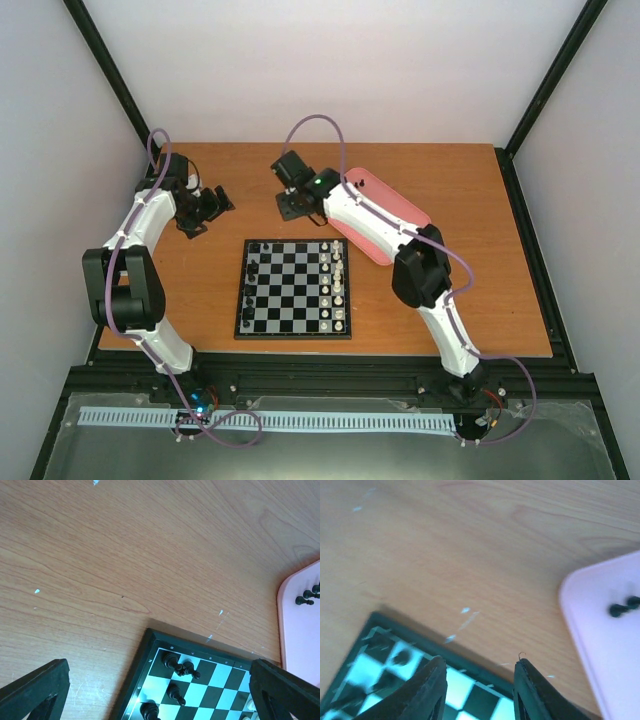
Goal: Set up the chess pieces on the board
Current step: Place the chess piece on the chessboard, then pick up the chess piece from the storage box.
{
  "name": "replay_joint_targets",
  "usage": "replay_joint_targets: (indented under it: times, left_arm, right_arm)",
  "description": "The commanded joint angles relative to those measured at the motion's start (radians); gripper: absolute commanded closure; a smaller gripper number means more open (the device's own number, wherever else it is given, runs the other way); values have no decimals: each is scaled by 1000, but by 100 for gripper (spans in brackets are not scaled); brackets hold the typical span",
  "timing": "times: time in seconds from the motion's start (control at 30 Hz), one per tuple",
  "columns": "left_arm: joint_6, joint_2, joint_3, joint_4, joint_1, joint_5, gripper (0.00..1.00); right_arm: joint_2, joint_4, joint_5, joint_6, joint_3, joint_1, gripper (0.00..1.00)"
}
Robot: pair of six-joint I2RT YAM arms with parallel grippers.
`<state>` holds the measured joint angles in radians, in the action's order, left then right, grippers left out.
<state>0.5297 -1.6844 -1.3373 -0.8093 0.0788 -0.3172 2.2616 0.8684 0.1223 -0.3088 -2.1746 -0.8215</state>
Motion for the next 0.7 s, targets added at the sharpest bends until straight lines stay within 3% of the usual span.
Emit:
replay_joint_targets:
  times: [0.0,0.27,0.67]
  left_arm:
    - [-20,-10,-40,-4,8,0,0]
    - [-23,-19,-34,-5,8,-2,0]
    - [-22,-46,-47,-7,8,11,0]
  right_arm:
    - [57,48,87,-32,-46,104,57]
    - [230,49,113,-5,-211,241,59]
    - [285,37,64,17,-221,271,62]
